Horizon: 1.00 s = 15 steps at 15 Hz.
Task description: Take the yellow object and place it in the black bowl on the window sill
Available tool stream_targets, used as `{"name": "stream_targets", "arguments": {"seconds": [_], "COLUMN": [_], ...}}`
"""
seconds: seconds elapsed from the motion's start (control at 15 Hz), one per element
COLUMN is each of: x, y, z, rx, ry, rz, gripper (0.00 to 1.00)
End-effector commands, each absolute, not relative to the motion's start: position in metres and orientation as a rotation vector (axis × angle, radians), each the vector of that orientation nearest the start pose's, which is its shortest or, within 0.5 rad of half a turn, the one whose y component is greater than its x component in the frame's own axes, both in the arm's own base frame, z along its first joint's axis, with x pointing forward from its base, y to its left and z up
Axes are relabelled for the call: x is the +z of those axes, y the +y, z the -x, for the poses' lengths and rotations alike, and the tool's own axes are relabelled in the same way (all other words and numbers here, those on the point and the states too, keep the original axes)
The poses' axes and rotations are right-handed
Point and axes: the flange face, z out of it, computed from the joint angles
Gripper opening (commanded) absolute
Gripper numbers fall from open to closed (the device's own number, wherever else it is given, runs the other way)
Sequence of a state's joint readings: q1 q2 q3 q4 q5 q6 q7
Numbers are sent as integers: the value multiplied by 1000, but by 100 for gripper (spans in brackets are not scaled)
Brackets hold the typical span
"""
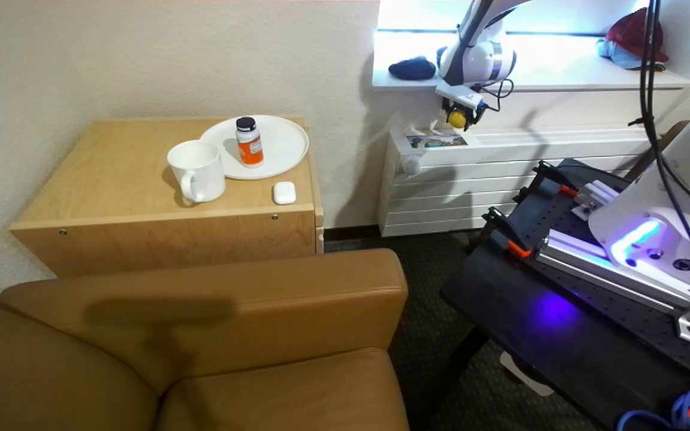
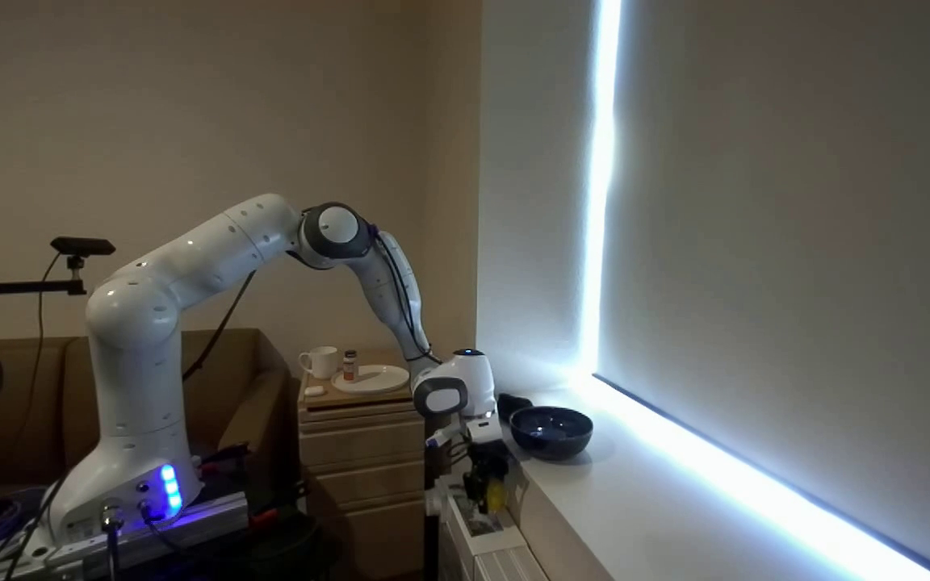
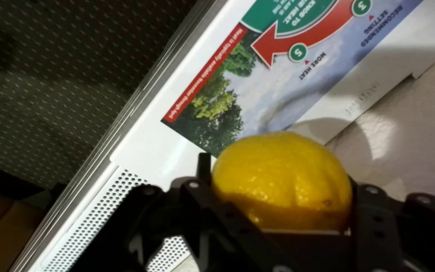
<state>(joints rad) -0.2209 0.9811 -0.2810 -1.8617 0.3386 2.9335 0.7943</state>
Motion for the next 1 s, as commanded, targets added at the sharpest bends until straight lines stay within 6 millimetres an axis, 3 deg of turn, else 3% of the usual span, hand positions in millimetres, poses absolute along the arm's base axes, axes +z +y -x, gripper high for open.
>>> {"name": "stream_targets", "arguments": {"seconds": [0.0,0.2,0.27,0.47,0.8,0.93], "x": [22,21,20,-5,-4,-3], "y": [-312,-311,-311,-279,-257,-258], "z": [-523,-523,-522,-507,-486,-484], "rx": [-277,-274,-272,-222,-224,-228], "ry": [2193,2193,2193,2065,1994,1997], "rz": [2383,2385,2386,2506,2520,2535], "gripper": [70,70,45,45,45,45]}}
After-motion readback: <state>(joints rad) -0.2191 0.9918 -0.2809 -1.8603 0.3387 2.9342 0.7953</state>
